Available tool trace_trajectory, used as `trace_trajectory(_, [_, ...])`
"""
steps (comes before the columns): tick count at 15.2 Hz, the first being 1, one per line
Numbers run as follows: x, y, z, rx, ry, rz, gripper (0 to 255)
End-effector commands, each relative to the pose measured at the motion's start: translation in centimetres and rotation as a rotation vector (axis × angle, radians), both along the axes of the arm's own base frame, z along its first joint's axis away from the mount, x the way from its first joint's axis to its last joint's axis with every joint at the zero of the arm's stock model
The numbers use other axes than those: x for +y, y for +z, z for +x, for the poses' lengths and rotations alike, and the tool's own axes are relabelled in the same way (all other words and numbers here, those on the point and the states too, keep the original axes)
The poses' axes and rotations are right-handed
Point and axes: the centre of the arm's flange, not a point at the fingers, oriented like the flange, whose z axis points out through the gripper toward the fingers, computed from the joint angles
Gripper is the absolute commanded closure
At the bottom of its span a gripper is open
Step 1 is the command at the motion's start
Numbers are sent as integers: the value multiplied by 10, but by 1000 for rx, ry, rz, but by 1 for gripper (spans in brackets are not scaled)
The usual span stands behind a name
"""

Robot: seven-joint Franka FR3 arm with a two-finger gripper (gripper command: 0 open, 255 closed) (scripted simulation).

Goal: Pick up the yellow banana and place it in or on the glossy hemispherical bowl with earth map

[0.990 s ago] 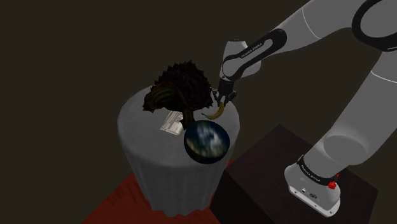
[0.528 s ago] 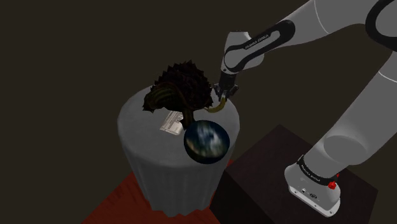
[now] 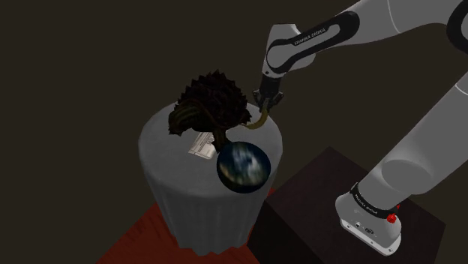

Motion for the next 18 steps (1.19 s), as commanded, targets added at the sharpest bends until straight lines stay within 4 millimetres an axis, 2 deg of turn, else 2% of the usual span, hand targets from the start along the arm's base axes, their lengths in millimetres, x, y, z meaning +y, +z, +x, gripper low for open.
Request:
trace_trajectory(1, [0, 12, 0, -3, -1, 0, 255])
trace_trajectory(16, [0, 89, 0, -3, -1, 0, 255])
trace_trajectory(18, [22, 90, -14, -3, -1, 0, 255])
